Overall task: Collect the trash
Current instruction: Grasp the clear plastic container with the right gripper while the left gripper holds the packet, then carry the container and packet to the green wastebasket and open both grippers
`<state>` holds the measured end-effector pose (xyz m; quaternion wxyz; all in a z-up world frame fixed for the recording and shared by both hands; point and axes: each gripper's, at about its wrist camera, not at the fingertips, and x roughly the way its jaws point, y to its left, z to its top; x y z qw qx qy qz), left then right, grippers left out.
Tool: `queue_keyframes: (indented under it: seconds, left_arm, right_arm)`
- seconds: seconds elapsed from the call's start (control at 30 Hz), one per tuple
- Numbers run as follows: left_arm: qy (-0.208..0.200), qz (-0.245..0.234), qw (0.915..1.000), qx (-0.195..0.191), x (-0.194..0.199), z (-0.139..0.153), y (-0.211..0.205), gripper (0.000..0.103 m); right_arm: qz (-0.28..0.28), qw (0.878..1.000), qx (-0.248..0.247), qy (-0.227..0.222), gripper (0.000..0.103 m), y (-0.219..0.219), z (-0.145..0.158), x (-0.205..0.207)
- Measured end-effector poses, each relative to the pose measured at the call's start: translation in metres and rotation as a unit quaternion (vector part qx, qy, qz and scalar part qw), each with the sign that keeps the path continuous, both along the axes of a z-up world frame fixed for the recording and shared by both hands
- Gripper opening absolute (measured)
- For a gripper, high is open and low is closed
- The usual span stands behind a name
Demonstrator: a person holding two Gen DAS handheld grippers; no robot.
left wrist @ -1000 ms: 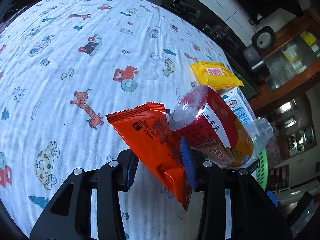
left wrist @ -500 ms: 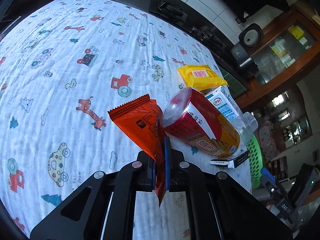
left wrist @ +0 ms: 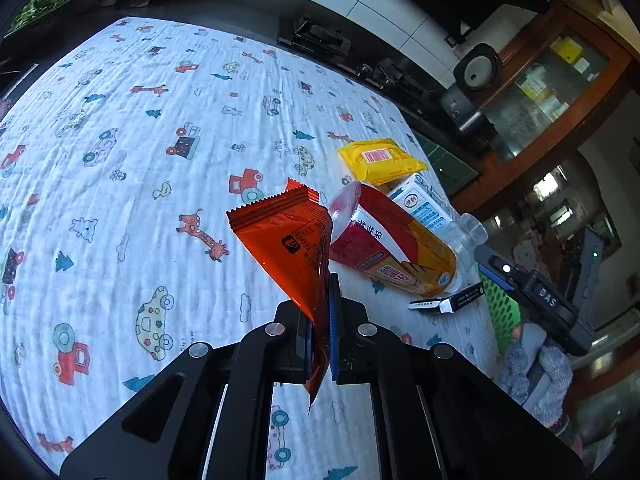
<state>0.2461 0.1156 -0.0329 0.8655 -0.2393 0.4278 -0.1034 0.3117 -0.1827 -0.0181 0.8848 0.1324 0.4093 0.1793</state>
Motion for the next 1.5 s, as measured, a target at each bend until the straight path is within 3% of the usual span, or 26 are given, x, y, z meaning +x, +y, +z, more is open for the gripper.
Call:
queue_keyframes:
  seconds: [0.23, 0.5, 0.9, 1.27, 1.5]
  left_arm:
    - [-0.02, -0.012, 0.9997, 0.001, -0.015, 0.015, 0.005, 0.005]
    - [-0.038, -0.03, 0.9988, 0.004, -0.021, 0.028, -0.006, 0.005]
    - [-0.065, -0.084, 0.9944, -0.004, -0.023, 0.05, -0.053, 0.005]
    - [-0.065, -0.179, 0.9816, -0.007, -0.011, 0.051, -0.153, 0.005]
    - [-0.06, -0.229, 0.9715, -0.006, 0.003, 0.049, -0.214, 0.005]
  right_arm:
    - [0.0, 1.0, -0.006, 0.009, 0.079, 0.014, -0.008, 0.021]
    - [0.005, 1.0, 0.006, 0.027, 0.061, 0.017, -0.018, 0.029]
    - [-0.007, 1.0, 0.003, -0.018, 0.06, -0.01, 0.01, -0.009]
    - [-0.099, 0.995, -0.028, -0.019, 0.06, -0.115, 0.006, -0.056]
    - [-0.175, 0.983, -0.056, -0.003, 0.06, -0.198, -0.008, -0.082]
